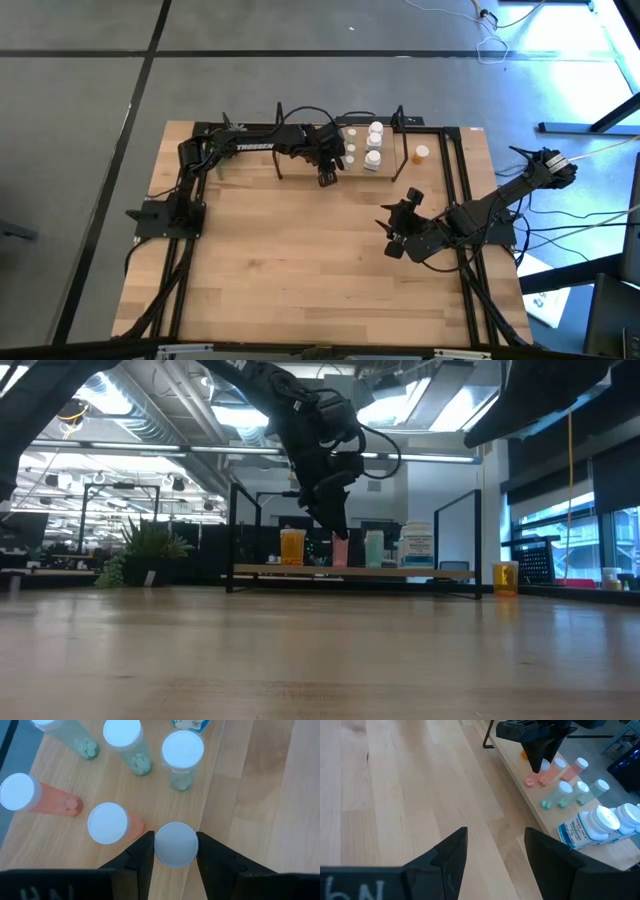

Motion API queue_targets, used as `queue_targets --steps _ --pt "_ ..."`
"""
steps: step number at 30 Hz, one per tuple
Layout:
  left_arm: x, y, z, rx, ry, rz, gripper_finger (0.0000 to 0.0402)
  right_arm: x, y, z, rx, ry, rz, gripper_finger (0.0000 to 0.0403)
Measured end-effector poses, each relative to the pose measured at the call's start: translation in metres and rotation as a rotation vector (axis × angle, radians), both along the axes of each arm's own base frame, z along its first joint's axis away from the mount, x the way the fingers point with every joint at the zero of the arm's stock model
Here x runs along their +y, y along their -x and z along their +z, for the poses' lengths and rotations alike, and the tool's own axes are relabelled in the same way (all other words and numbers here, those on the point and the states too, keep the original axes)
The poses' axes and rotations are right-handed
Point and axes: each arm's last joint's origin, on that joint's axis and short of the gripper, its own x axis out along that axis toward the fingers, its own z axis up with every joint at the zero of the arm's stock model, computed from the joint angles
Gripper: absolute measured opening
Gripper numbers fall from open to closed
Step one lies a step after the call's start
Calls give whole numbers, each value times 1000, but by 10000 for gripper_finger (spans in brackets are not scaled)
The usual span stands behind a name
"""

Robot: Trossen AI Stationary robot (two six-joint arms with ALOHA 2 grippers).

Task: Pick and place medicine bottles onto shelf by color
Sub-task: Put the pink pill bottle on the shelf aligned with the pink bottles

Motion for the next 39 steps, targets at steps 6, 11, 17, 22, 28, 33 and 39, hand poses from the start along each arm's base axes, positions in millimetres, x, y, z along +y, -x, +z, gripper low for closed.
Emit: queue_targets --steps 6,11,17,22,28,33,39 --pt "0 0 0 -1 1 -2 128 0 0 0 0 0 0 198" --pt "1 0 0 -6 13 -5 128 0 0 0 0 0 0 198" --pt "2 1 0 -7 13 -3 128 0 0 0 0 0 0 198" --pt "2 1 0 -7 13 -3 129 0 0 0 0 0 0 198" --pt "2 1 0 -6 9 -9 129 0 0 0 0 1 0 198" --pt "2 1 0 -5 10 -7 129 0 0 0 0 1 0 198" --pt "2 1 0 -5 10 -9 129 0 0 0 0 0 0 198"
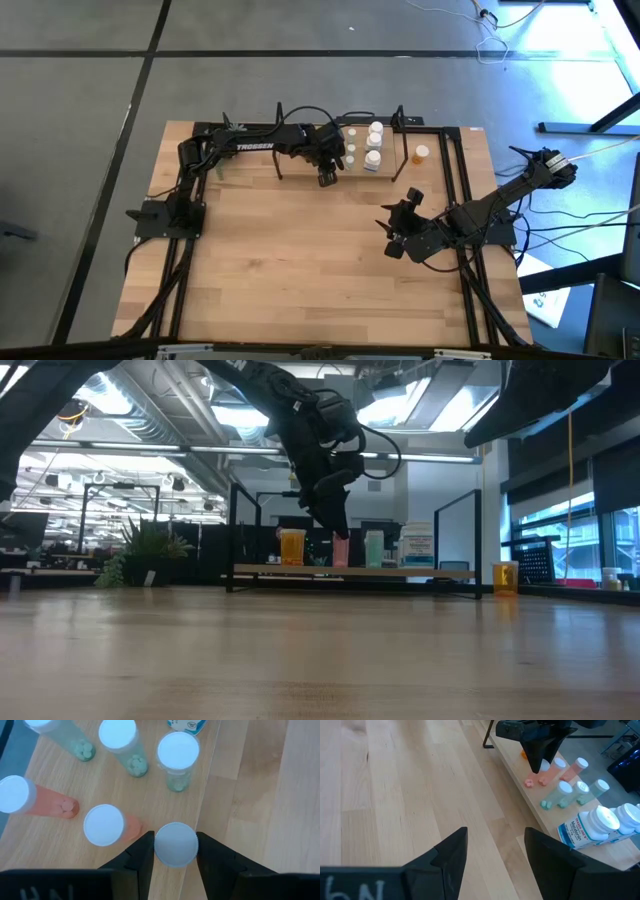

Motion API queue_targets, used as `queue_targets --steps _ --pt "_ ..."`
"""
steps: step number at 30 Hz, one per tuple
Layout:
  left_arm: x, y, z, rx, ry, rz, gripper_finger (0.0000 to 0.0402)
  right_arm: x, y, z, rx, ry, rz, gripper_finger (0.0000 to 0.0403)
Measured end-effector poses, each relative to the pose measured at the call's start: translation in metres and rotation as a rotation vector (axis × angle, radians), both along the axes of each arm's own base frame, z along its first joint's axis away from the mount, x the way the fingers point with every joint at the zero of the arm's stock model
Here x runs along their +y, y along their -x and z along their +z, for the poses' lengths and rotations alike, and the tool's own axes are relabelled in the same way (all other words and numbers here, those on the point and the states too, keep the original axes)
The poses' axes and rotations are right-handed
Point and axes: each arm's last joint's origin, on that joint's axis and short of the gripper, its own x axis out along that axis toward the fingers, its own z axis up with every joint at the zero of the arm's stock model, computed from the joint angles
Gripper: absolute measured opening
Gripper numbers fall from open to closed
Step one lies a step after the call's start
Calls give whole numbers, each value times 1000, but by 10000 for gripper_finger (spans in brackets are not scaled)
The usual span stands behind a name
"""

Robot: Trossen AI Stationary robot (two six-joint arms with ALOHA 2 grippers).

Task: Pick and place medicine bottles onto shelf by color
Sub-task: Put the pink pill bottle on the shelf aligned with the pink bottles, then put the orange pill bottle on the shelf aligned with the orange pill bottles

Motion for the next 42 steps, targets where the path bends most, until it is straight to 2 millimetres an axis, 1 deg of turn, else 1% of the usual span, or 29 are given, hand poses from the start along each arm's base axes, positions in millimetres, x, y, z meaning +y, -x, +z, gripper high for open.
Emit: queue_targets --steps 6,14,18,31,39,42 --pt "0 0 0 0 0 0 131 0 0 0 0 0 0 198" --pt "1 0 0 8 -21 13 187 0 0 0 0 0 0 198" --pt "1 0 0 10 -26 16 202 0 0 0 0 0 0 198" --pt "1 0 0 10 -28 18 206 0 0 0 0 0 0 198" --pt "-1 4 7 25 -55 21 206 0 0 0 0 0 0 198" --pt "-4 3 11 15 -75 6 206 0 0 0 0 0 0 198"
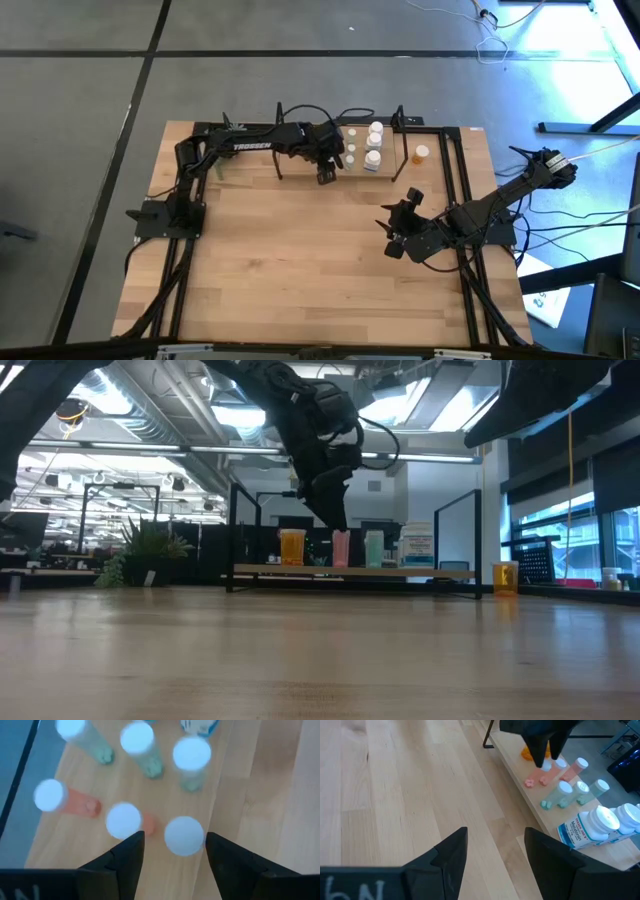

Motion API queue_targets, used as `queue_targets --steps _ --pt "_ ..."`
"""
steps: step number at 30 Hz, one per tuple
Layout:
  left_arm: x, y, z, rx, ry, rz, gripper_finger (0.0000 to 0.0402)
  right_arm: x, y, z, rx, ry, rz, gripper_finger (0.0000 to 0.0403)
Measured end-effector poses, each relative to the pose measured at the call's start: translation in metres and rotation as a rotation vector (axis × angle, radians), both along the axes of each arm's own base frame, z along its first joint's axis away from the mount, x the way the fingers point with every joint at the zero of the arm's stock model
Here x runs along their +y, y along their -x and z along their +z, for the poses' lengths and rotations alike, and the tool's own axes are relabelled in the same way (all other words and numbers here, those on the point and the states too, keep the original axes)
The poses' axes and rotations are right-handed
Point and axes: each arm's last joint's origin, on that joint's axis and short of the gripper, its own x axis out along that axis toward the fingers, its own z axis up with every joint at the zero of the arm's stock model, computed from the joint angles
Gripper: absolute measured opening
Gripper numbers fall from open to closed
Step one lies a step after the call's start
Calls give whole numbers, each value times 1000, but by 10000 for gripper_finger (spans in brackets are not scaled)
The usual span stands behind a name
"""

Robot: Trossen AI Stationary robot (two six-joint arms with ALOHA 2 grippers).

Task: Pick and place medicine bottles onto shelf by color
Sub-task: Put the orange pill bottle on the shelf aligned with the orange pill bottles

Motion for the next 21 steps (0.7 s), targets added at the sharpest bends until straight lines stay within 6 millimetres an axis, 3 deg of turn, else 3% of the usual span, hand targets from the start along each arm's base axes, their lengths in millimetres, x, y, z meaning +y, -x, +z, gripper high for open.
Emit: queue_targets --steps 12,17,21 --pt "-16 8 21 13 -43 -10 206 0 0 0 -3 -1 0 198" --pt "-37 14 37 48 -127 -29 204 0 -1 0 -6 -6 1 198" --pt "-59 24 61 24 -146 -70 203 2 -1 0 2 -38 24 198"
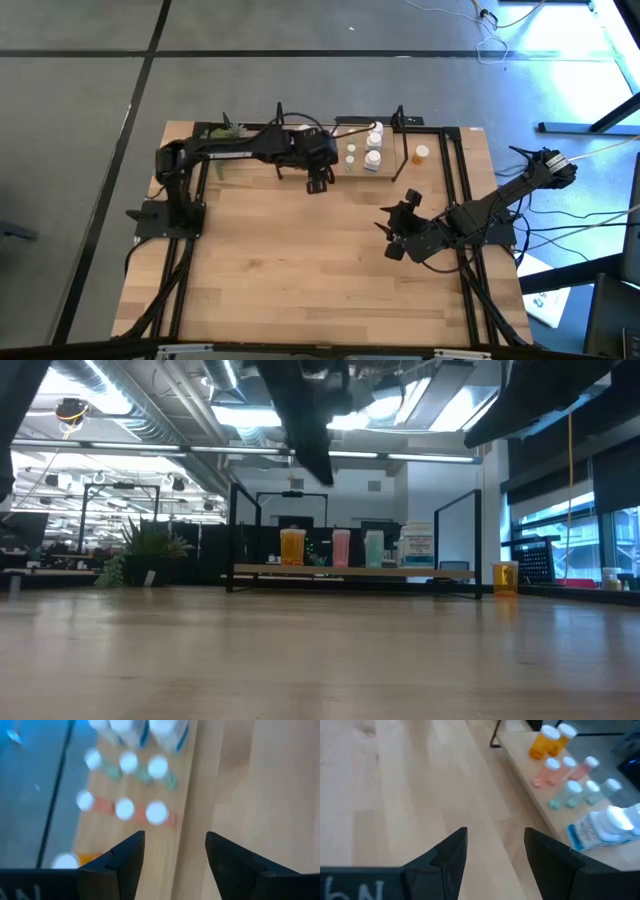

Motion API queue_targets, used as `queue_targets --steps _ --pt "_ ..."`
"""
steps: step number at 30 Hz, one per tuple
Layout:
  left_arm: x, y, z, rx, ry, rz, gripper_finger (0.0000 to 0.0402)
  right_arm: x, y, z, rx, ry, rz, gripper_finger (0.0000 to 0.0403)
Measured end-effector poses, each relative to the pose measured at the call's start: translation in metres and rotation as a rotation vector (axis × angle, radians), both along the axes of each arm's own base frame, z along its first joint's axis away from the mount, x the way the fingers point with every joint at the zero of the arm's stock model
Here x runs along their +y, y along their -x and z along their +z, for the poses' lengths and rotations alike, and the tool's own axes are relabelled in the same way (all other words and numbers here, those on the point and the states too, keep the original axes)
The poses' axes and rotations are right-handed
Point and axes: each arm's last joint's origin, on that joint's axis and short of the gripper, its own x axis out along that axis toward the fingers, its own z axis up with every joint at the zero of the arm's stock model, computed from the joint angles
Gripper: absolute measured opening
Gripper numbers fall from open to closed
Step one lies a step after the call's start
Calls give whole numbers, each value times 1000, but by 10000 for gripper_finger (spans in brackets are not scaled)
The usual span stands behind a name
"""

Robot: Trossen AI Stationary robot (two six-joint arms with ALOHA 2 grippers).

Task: Pick and place medicine bottles onto shelf by color
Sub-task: Put the orange pill bottle on the shelf aligned with the orange pill bottles

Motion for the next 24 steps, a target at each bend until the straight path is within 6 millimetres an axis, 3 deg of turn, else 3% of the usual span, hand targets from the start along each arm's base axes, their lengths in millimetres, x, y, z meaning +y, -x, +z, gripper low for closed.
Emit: queue_targets --steps 10,16,21,24 --pt "-55 18 35 -57 12 -86 203 5 -1 -2 50 -120 95 198" --pt "-88 26 35 -13 55 -116 202 7 -1 -2 80 -186 149 198" --pt "-119 35 31 64 95 -151 202 7 -2 -2 127 -57 271 198" --pt "-135 39 30 86 103 -180 202 8 -4 0 107 -76 274 198"
